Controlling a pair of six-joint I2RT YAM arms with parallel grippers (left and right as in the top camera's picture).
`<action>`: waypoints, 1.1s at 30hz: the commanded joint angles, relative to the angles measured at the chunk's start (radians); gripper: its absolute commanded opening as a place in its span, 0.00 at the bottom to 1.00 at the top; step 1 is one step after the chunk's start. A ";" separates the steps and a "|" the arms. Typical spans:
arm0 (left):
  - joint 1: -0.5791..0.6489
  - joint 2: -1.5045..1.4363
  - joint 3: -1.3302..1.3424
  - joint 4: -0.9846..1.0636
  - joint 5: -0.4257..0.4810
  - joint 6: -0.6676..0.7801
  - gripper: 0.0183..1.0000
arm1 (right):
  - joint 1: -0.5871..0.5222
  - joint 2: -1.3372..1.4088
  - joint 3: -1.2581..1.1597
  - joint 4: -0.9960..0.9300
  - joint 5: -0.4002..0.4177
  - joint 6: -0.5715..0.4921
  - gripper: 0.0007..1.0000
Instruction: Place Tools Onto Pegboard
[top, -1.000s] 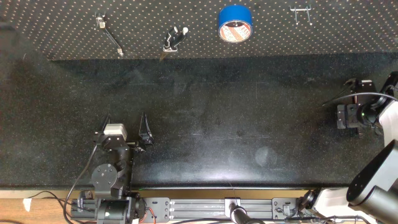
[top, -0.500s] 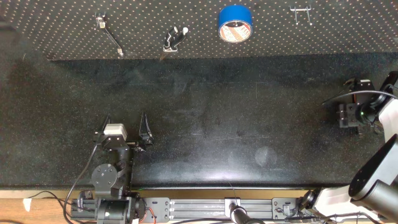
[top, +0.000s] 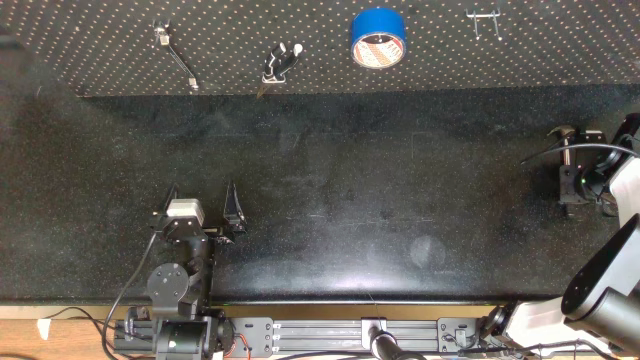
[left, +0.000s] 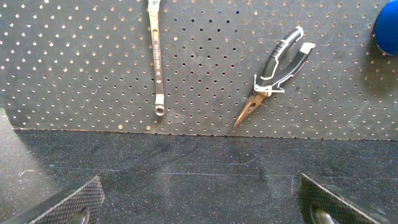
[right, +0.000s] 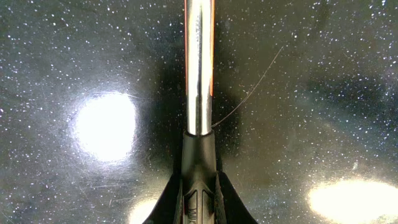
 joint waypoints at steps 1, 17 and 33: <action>0.000 -0.007 -0.002 -0.008 0.006 0.009 1.00 | -0.006 -0.142 -0.017 0.071 -0.199 0.204 0.07; 0.000 -0.007 -0.002 -0.008 0.006 0.009 1.00 | 0.560 -0.383 -0.017 0.392 -0.165 0.457 0.07; 0.000 -0.007 -0.002 -0.008 0.006 0.009 1.00 | 0.560 -0.698 -0.468 0.783 -0.194 0.458 0.99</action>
